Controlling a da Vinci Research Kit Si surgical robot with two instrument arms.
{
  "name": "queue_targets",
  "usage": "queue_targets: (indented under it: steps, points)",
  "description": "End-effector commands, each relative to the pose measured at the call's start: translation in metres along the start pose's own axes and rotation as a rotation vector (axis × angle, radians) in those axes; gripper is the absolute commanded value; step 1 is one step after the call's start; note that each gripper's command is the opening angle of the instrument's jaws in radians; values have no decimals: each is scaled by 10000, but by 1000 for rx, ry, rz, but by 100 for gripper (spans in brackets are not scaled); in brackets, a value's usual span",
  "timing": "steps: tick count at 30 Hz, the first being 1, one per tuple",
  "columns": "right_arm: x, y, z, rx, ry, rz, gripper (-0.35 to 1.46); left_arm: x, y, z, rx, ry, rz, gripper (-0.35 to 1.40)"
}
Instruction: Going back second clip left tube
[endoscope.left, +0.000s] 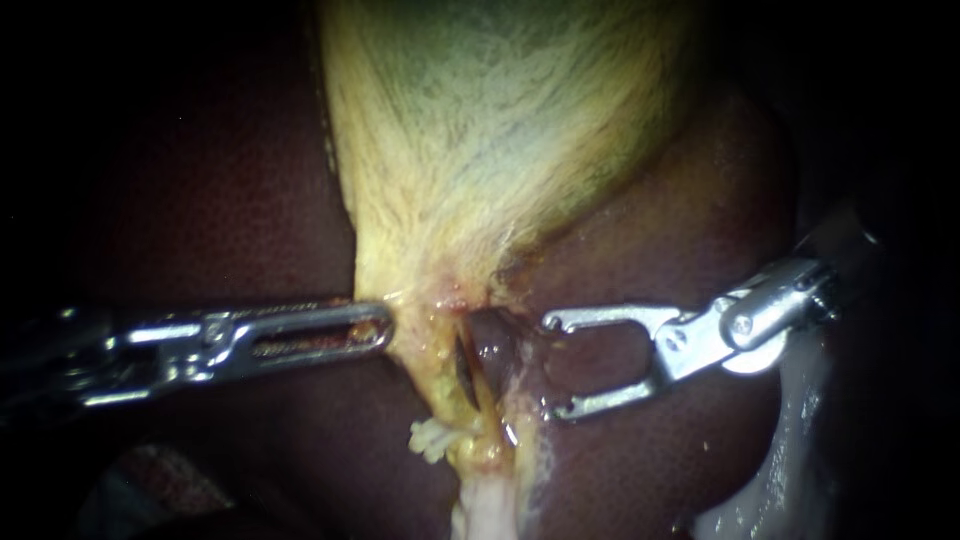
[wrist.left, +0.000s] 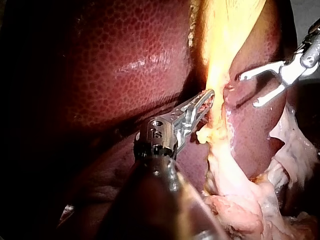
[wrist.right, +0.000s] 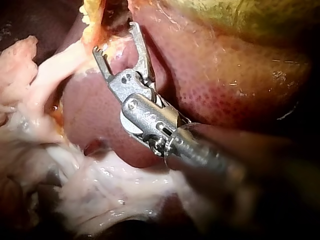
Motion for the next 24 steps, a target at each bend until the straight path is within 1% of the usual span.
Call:
queue_targets:
  steps: [1,10,15,17,24]
  points:
    - [0,0,-1,0,-1,-3,60,0,1,1,0,0,0,-35]
    - [0,-3,-7,3,0,-4,60,4,9,19,3,1,4,-35]
    - [2,-5,-7,3,0,-4,60,11,9,33,13,4,7,-35]
    - [3,-6,-7,3,0,-4,60,13,8,39,12,10,8,-35]
    - [4,-6,-9,4,1,-3,60,14,7,49,12,13,9,-35]
